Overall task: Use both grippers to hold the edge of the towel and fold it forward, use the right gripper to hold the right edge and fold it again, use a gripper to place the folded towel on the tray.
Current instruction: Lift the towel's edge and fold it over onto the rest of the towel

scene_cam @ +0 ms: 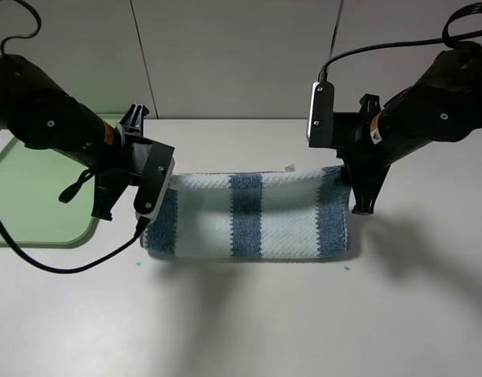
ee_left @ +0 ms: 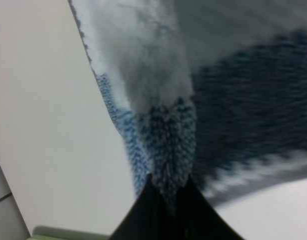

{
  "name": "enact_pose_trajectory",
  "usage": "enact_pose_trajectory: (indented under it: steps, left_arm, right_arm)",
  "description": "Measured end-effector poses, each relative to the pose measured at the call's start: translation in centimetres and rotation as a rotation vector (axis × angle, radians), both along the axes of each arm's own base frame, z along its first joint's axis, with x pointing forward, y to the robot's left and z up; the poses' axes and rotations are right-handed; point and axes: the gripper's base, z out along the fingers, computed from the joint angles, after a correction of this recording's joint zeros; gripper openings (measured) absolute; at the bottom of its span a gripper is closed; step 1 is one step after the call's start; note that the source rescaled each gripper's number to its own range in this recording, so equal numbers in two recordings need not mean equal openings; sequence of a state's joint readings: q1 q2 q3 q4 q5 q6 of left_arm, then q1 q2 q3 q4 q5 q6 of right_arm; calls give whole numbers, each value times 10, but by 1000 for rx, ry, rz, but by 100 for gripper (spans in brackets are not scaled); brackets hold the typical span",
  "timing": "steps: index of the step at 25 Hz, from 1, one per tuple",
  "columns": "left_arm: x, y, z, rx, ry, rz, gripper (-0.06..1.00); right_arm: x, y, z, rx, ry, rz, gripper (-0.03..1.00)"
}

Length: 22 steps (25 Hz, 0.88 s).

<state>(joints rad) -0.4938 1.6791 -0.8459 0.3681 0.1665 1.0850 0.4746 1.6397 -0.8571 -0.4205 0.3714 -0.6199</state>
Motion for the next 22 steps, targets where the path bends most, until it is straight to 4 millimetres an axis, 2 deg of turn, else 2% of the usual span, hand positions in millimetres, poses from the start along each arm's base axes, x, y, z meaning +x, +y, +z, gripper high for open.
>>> enact_pose_trajectory:
  steps: [2, 4, 10, 19, 22]
  left_arm:
    - [0, 0, 0, 0, 0, 0, 0]
    - [0, 0, 0, 0, 0, 0, 0]
    - [0, 0, 0, 4, 4, 1, 0]
    - [1, -1, 1, -11, -12, -5, 0]
    - [1, -1, 1, -15, -16, -6, 5]
  right_arm:
    - [3, 3, 2, 43, -33, -1, 88]
    - [5, 6, 4, 97, -59, -18, 96]
    - [7, 10, 7, 190, -84, -78, 100]
    - [7, 10, 7, 208, -77, -105, 100]
    - [7, 10, 7, 208, -77, -105, 100]
